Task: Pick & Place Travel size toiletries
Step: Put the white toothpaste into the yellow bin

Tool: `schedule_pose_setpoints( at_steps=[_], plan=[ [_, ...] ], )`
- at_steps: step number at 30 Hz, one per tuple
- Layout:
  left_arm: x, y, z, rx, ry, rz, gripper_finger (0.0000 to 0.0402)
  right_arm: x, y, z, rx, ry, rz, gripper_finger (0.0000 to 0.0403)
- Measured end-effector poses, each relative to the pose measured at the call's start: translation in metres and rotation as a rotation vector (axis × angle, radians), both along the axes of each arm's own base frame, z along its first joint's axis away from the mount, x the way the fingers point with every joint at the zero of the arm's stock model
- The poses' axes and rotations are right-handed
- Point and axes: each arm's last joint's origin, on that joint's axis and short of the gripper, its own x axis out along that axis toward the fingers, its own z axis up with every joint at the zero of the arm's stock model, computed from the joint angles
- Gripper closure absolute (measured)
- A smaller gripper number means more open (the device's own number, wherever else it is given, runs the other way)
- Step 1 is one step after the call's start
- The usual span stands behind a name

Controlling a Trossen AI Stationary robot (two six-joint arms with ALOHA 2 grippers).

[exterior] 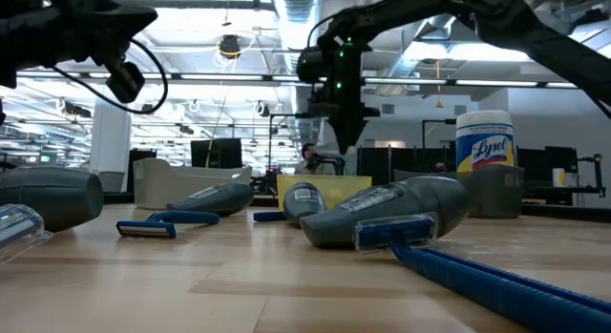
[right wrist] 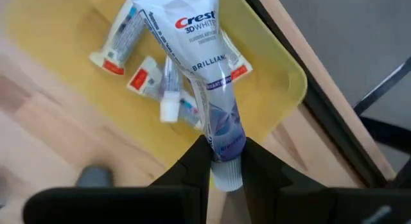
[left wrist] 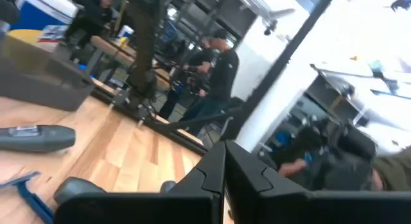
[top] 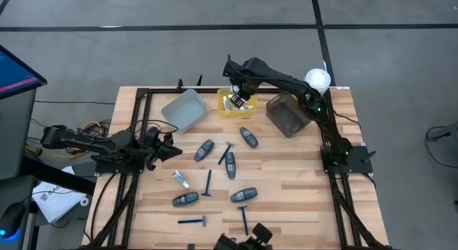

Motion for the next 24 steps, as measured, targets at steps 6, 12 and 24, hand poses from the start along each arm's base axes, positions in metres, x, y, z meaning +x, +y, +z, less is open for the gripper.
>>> schedule_pose_setpoints(
  at_steps=[6,12,24],
  plan=[
    [0.0,0.001,0.003,-0.016,-0.033,0.043,0.0401,-0.002,0.001,-0.022,0.035,0.062,0.008,0.0347],
    [-0.002,0.002,0.009,-0.026,-0.09,0.052,0.0401,-0.002,0.002,-0.032,0.05,0.07,0.016,0.0347],
    [-0.003,0.006,0.011,-0.063,-0.119,0.176,0.04,0.0,-0.003,-0.031,0.036,0.034,0.051,0.0319]
  ],
)
